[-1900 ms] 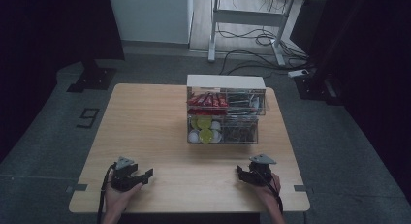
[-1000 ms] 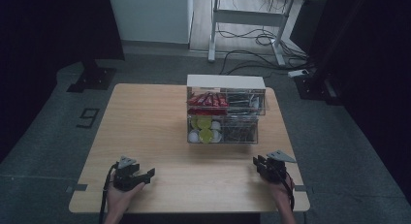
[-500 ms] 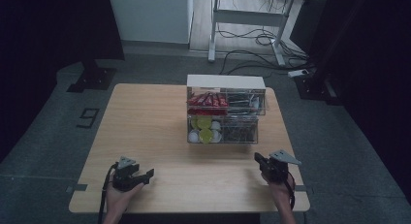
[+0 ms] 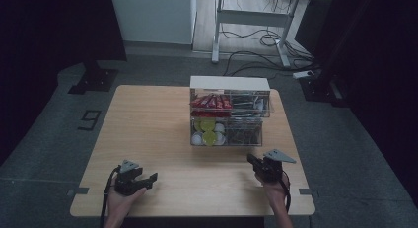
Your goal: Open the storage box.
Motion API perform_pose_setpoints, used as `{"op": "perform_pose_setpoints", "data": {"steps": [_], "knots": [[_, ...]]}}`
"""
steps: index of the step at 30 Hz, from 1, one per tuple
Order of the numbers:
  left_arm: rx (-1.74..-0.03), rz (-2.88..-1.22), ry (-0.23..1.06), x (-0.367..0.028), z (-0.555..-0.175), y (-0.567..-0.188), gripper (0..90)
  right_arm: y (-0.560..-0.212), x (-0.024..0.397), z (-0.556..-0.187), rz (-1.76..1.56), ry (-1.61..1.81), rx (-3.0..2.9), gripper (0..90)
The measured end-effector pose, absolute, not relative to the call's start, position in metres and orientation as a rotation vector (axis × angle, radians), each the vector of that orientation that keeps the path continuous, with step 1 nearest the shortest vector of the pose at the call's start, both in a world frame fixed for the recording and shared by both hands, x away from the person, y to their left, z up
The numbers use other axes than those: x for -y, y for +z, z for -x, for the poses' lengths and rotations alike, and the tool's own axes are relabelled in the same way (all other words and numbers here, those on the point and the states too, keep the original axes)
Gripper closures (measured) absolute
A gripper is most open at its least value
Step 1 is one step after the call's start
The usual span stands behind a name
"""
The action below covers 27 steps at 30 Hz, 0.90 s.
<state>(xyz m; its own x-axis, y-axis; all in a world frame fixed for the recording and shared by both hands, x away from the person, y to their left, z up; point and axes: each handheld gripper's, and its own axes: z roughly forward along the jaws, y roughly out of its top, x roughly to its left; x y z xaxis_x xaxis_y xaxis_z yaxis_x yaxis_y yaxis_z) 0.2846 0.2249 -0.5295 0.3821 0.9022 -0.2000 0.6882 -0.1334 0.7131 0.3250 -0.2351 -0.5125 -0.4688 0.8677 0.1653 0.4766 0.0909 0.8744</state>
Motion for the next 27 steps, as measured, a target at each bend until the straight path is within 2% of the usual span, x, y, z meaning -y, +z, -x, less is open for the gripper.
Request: {"op": "perform_pose_setpoints", "data": {"steps": [13, 27], "knots": [[-1.371, -1.901, 0.338, -0.222, -0.285, -0.531, 30.7, -0.511, 0.204, -0.348, -1.32, 1.363, -2.046, 89.6], [-1.377, -1.91, 0.343, -0.219, -0.285, -0.533, 30.5, -0.511, 0.198, -0.363, -1.355, 1.361, -2.083, 89.6]]}}
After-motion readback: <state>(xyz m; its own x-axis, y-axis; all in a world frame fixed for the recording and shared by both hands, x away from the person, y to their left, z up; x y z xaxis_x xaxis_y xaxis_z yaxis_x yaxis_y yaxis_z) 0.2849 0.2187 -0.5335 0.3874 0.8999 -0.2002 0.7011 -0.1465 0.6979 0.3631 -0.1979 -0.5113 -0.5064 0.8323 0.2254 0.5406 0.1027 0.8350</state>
